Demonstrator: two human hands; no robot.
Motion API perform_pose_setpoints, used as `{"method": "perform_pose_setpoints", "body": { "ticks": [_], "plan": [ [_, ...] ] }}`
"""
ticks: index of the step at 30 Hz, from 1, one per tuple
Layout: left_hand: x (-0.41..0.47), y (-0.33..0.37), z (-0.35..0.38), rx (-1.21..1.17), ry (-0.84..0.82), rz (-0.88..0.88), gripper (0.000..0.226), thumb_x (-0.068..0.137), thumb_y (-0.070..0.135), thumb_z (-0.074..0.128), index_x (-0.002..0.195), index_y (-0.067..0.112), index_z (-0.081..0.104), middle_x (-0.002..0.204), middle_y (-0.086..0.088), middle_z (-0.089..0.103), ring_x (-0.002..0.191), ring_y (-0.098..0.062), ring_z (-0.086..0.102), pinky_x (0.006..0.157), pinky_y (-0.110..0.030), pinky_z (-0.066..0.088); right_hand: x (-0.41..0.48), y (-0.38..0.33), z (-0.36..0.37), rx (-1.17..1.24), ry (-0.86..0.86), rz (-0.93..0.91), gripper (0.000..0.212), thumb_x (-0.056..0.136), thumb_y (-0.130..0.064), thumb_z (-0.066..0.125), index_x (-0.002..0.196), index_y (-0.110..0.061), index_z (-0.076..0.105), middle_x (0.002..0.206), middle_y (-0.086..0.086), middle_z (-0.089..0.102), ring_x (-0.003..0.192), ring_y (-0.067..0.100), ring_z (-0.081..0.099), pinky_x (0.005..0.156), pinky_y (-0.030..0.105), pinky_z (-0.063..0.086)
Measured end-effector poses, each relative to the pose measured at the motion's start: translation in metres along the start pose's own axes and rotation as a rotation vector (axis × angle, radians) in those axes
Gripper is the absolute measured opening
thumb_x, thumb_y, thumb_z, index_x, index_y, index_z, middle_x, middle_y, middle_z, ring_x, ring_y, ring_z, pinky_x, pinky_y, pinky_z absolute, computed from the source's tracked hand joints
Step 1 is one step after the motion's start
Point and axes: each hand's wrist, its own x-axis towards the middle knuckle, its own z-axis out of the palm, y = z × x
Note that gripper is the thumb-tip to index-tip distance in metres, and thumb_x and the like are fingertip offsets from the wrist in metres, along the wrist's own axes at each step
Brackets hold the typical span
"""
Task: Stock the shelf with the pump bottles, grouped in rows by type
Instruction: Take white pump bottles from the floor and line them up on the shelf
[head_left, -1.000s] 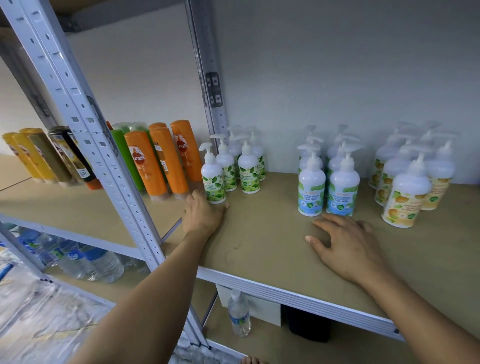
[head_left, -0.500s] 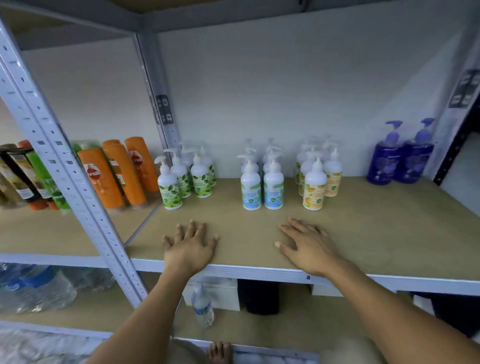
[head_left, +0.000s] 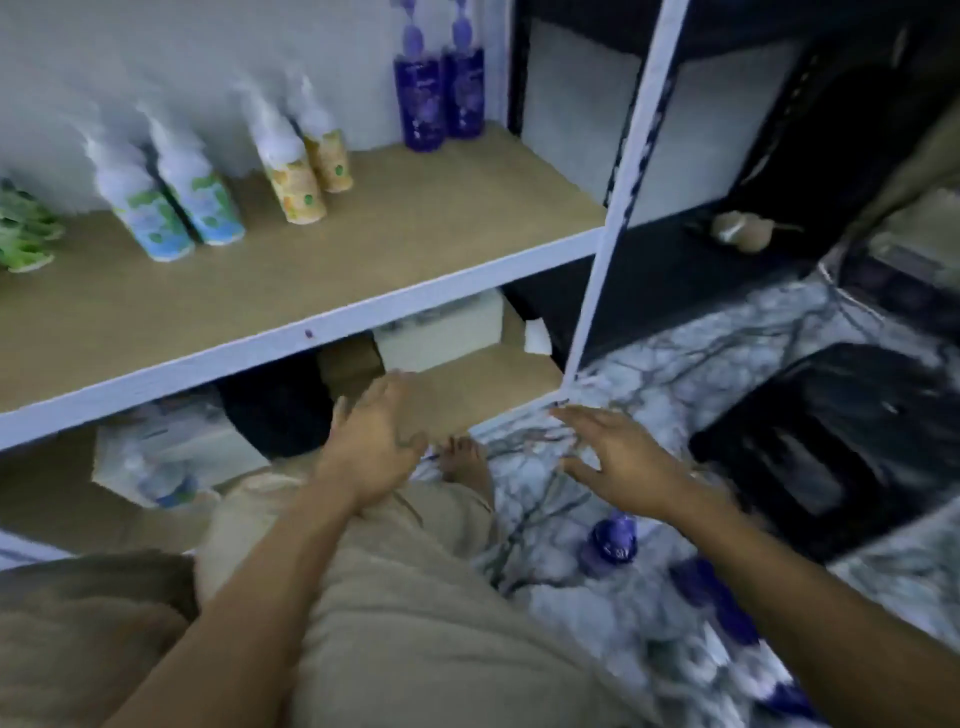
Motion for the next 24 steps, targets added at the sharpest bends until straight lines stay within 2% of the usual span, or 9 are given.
{"method": "perform_pose_setpoints", "body": {
  "ticks": [3,5,8,10,14,16,18,21,24],
  "plan": [
    [0.002,0.048,0.034,-0.024,-0.155,0.248,0.060,0.093,0.039,0.059,0.148,0.019,0.045,0.159,-0.006,0.034,0.146,-0.026,0.034,0.118,-0.036,0.031,-0.080,0.066,0.012,0.025,-0.051,0.196,0.068,0.088,-0.048,0.060,0.148,-0.020,0.046,0.149,0.007,0.051,0.132,0.030,0.052,0.109,0.042,0.042],
    [0.004,0.076,0.055,-0.010,-0.207,0.314,0.054,0.092,0.037,0.059,0.143,0.020,0.052,0.155,-0.006,0.041,0.142,-0.024,0.040,0.115,-0.033,0.036,-0.125,0.095,0.019,0.025,-0.097,0.313,0.067,0.090,-0.044,0.065,0.149,-0.022,0.044,0.150,0.006,0.049,0.131,0.030,0.052,0.109,0.038,0.041],
    [0.002,0.120,0.094,0.052,-0.380,0.418,0.059,0.082,0.044,0.054,0.139,0.026,0.054,0.144,0.002,0.050,0.133,-0.020,0.049,0.109,-0.036,0.042,-0.177,0.121,0.031,0.064,-0.100,0.460,0.066,0.090,-0.037,0.071,0.149,-0.026,0.044,0.150,0.003,0.049,0.135,0.027,0.047,0.108,0.035,0.040],
    [-0.005,0.149,0.129,0.063,-0.500,0.458,0.050,0.087,0.034,0.065,0.136,0.027,0.056,0.136,0.003,0.054,0.127,-0.019,0.051,0.104,-0.025,0.039,-0.204,0.133,0.042,0.086,-0.086,0.538,0.065,0.089,-0.034,0.072,0.148,-0.026,0.046,0.146,0.005,0.053,0.131,0.029,0.051,0.104,0.036,0.043],
    [-0.033,0.208,0.210,0.068,-0.699,0.533,0.046,0.089,0.033,0.069,0.133,0.029,0.058,0.123,-0.001,0.056,0.115,-0.022,0.056,0.094,-0.030,0.045,-0.249,0.149,0.069,0.144,-0.086,0.679,0.062,0.087,-0.033,0.071,0.145,-0.026,0.049,0.131,0.009,0.059,0.115,0.032,0.058,0.094,0.041,0.049],
    [-0.048,0.229,0.247,0.070,-0.767,0.517,0.049,0.089,0.030,0.068,0.137,0.029,0.055,0.131,-0.001,0.054,0.120,-0.022,0.054,0.097,-0.032,0.045,-0.263,0.152,0.080,0.177,-0.093,0.738,0.062,0.088,-0.033,0.071,0.145,-0.028,0.048,0.126,0.008,0.058,0.112,0.031,0.058,0.092,0.039,0.049],
    [-0.060,0.241,0.278,0.093,-0.806,0.504,0.053,0.089,0.027,0.065,0.140,0.029,0.051,0.141,-0.001,0.049,0.128,-0.024,0.050,0.103,-0.041,0.045,-0.270,0.153,0.092,0.203,-0.115,0.762,0.062,0.090,-0.035,0.070,0.147,-0.031,0.045,0.119,0.008,0.057,0.113,0.031,0.057,0.091,0.038,0.048],
    [-0.069,0.241,0.308,0.272,-0.867,0.580,0.055,0.090,0.024,0.062,0.141,0.033,0.045,0.141,0.002,0.043,0.125,-0.029,0.051,0.098,-0.048,0.047,-0.276,0.153,0.109,0.265,-0.126,0.776,0.062,0.091,-0.033,0.068,0.148,-0.030,0.043,0.114,0.007,0.058,0.113,0.029,0.057,0.091,0.038,0.048],
    [-0.069,0.243,0.313,0.448,-0.911,0.670,0.061,0.090,0.012,0.061,0.145,0.029,0.040,0.134,-0.005,0.042,0.119,-0.033,0.052,0.092,-0.045,0.049,-0.274,0.149,0.118,0.311,-0.066,0.792,0.056,0.093,-0.028,0.066,0.146,-0.028,0.047,0.118,0.009,0.057,0.110,0.028,0.058,0.088,0.036,0.046]
  ]
}}
